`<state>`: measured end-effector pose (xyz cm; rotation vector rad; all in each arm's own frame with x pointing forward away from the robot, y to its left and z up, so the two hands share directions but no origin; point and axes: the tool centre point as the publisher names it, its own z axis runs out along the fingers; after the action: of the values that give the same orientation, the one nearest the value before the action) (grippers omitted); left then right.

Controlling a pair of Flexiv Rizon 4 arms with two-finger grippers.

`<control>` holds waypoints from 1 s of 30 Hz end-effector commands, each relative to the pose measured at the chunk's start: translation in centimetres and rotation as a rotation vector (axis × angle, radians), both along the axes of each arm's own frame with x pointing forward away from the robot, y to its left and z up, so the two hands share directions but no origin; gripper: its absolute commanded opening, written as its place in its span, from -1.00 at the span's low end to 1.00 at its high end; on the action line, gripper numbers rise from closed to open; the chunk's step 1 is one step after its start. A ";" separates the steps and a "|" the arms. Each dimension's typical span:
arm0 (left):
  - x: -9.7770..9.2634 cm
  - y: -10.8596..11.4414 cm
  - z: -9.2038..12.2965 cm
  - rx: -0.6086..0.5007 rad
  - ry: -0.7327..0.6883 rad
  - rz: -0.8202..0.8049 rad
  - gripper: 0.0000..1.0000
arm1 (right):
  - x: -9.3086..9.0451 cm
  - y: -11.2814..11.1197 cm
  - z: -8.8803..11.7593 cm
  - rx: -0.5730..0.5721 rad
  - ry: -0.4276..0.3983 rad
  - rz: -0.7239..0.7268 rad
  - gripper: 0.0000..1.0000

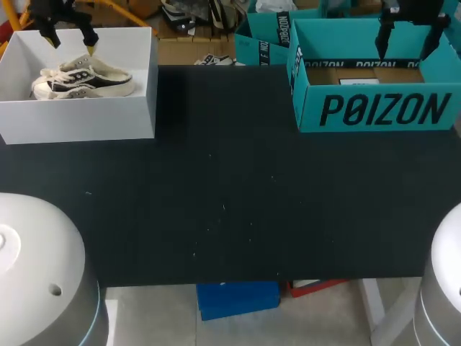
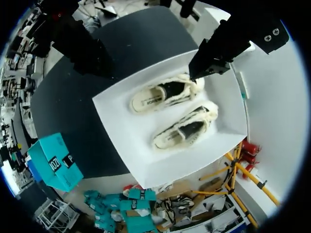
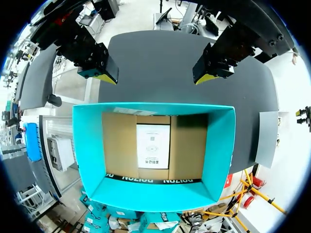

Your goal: Take the shoe out of the shoebox, open the shoe tongue, remove and reinsert the insole, then place the shoe into the shoebox

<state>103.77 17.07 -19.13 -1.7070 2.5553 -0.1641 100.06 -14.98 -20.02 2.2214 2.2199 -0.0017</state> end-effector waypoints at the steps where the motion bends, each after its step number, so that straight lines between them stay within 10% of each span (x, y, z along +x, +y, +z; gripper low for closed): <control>1: 2.0 2.2 -0.7 -0.040 -0.043 -0.650 1.00 | 0.0 0.0 0.0 0.001 0.001 0.000 1.00; 10: 4.9 5.5 -1.4 0.081 0.129 -1.333 1.00 | 0.0 0.0 0.0 0.001 0.001 0.000 1.00; 30: 4.4 6.3 -3.0 0.155 0.106 -1.339 1.00 | 0.0 0.0 0.0 0.001 0.001 0.000 1.00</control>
<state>107.80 23.16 -21.70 -0.2613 3.1549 -0.0400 100.05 -15.00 -20.01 2.2215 2.2205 -0.0023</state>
